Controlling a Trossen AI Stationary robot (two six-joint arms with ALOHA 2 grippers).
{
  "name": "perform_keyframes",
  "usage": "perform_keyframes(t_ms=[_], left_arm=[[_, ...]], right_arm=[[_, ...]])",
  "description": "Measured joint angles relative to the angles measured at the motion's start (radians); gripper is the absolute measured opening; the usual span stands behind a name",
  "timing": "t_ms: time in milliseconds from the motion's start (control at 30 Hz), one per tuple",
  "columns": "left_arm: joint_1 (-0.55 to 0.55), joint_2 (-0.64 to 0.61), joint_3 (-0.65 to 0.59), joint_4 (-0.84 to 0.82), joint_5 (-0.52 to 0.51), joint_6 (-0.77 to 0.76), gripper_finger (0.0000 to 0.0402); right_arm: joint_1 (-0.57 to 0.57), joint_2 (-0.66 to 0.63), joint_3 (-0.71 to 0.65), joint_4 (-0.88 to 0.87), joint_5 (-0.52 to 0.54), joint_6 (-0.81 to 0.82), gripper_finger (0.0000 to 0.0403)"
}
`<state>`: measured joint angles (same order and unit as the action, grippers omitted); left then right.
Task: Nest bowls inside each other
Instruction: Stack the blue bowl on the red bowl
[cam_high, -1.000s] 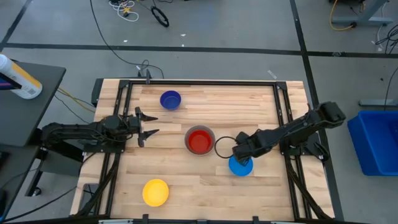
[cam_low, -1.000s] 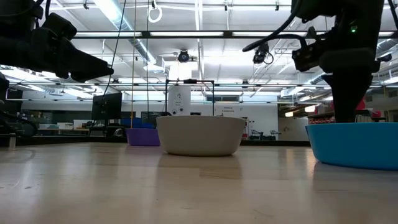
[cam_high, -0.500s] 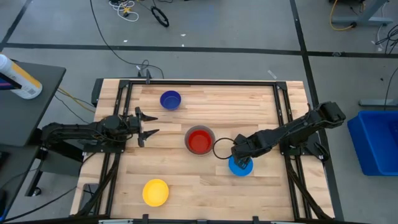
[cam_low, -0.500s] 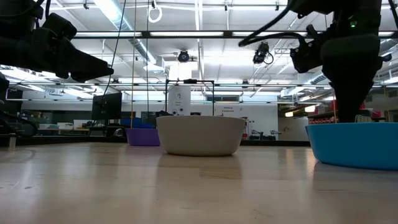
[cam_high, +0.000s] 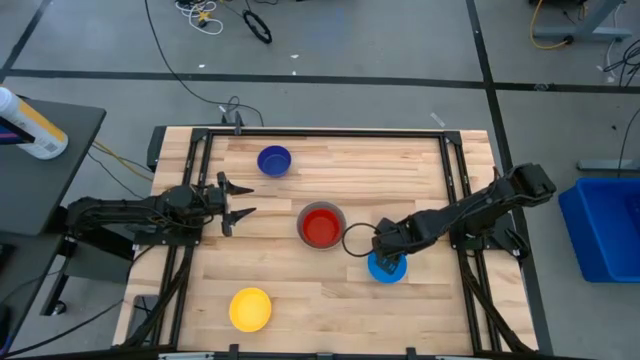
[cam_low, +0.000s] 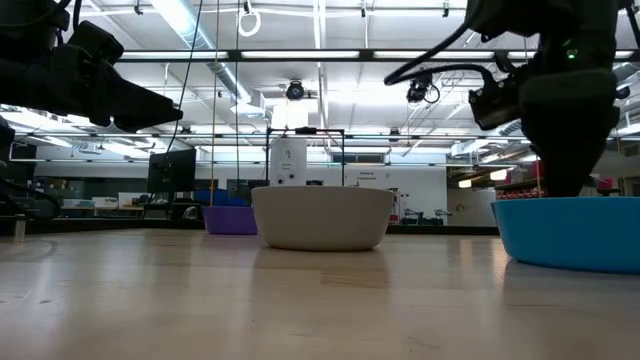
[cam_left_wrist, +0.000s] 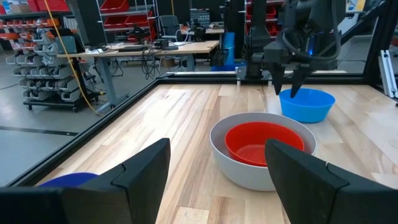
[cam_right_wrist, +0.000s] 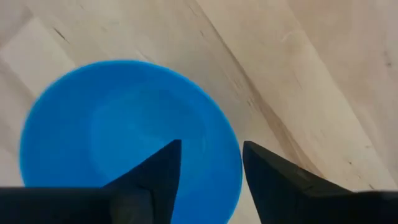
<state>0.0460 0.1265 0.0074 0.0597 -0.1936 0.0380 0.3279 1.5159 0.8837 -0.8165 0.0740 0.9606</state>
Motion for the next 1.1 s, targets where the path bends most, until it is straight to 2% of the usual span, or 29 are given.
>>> perform_keyframes(t_ms=[233,300,400,467,533,633,800,1100], left_arm=[[0.0,0.0,0.0,0.0,0.0,0.0,0.0267],[0.0,0.0,0.0,0.0,0.0,0.0,0.0267],[0.0,0.0,0.0,0.0,0.0,0.0,0.0267],[0.0,0.0,0.0,0.0,0.0,0.0,0.0267],[0.0,0.0,-0.001,0.0,0.0,0.0,0.0267],[0.0,0.0,-0.001,0.0,0.0,0.0,0.0267],[0.0,0.0,-0.001,-0.001,0.0,0.0,0.0267],[0.0,0.0,-0.001,-0.001,0.0,0.001,0.0267]], right_arm=[[0.0,0.001,-0.051,0.059,-0.007,0.011,0.0167],[0.0,0.001,-0.051,0.059,-0.009,0.007,0.0138],[0.001,0.001,-0.051,0.072,-0.025,0.006,0.0049],[0.007,0.0,-0.051,0.092,-0.024,-0.007,0.0016],[0.01,-0.001,-0.051,0.115,-0.003,-0.017,0.0008],[0.015,-0.001,-0.051,0.17,0.082,-0.023,0.0006],[0.015,0.0,-0.043,0.282,0.212,-0.121,0.0004],[0.012,0.001,0.108,0.322,0.337,-0.345,0.0002]])
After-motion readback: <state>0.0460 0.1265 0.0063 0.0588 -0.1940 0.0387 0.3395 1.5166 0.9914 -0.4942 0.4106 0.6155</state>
